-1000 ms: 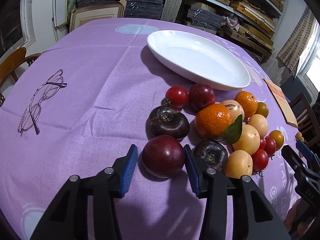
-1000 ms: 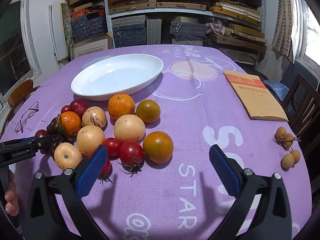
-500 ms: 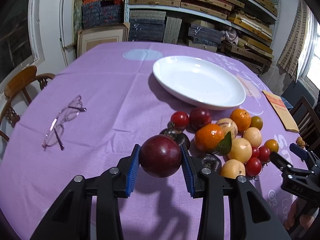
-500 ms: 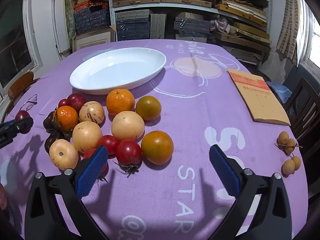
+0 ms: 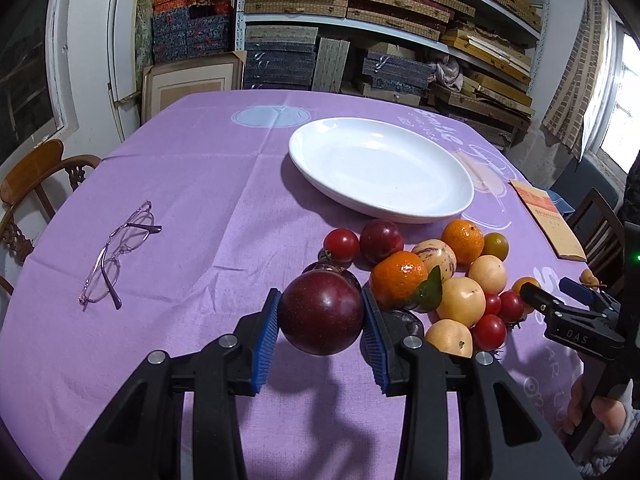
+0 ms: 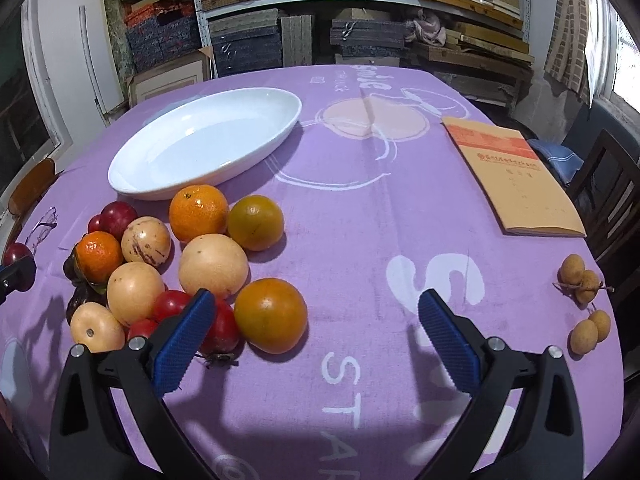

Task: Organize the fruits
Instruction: 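Carry the red plum with the left gripper while the right gripper grasps an orange tomato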

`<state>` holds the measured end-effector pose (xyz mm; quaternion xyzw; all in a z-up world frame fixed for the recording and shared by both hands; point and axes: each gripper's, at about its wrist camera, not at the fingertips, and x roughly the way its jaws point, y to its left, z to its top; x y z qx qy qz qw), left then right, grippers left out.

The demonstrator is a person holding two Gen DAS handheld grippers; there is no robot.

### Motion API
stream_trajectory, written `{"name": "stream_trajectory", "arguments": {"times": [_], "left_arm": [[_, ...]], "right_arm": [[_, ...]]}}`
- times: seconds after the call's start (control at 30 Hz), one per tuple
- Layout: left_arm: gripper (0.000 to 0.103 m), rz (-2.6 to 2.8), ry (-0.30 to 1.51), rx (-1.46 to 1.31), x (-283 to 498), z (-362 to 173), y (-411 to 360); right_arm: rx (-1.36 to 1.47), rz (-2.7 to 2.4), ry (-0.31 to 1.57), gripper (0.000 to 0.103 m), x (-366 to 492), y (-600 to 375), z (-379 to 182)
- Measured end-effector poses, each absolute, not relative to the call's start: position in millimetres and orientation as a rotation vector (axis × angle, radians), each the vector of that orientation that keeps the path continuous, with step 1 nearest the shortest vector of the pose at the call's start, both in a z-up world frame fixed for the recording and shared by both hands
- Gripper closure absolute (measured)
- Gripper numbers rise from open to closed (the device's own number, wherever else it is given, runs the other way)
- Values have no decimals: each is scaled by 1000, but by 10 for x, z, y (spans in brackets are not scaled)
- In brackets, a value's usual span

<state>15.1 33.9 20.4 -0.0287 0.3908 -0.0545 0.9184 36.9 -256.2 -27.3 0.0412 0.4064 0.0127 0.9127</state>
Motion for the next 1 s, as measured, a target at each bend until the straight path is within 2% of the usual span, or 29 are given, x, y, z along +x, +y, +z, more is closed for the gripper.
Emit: {"name": "stream_trajectory", "arguments": {"times": [0.07, 0.1, 0.17, 0.43, 0.57, 0.67, 0.77, 1.0], "left_arm": [[63, -113, 807, -60, 156, 196, 345], [63, -113, 809, -60, 159, 194, 345], [63, -112, 811, -61, 167, 188, 350], [63, -119, 828, -64, 191, 150, 332], [63, -118, 835, -69, 205, 133, 333], [63, -119, 838, -69, 211, 126, 332], [63, -124, 845, -71, 216, 114, 335], [63, -128, 854, -65, 226, 75, 310]], "right_arm": [[83, 30, 837, 11, 405, -2586, -278], [90, 34, 845, 23, 429, -2613, -284], [118, 49, 874, 34, 475, -2693, -317], [105, 69, 894, 39, 487, -2731, -408], [114, 87, 904, 48, 502, -2729, -432], [114, 93, 905, 59, 490, -2718, -435], [100, 82, 901, 65, 478, -2709, -439], [91, 78, 900, 65, 434, -2697, -444]]}}
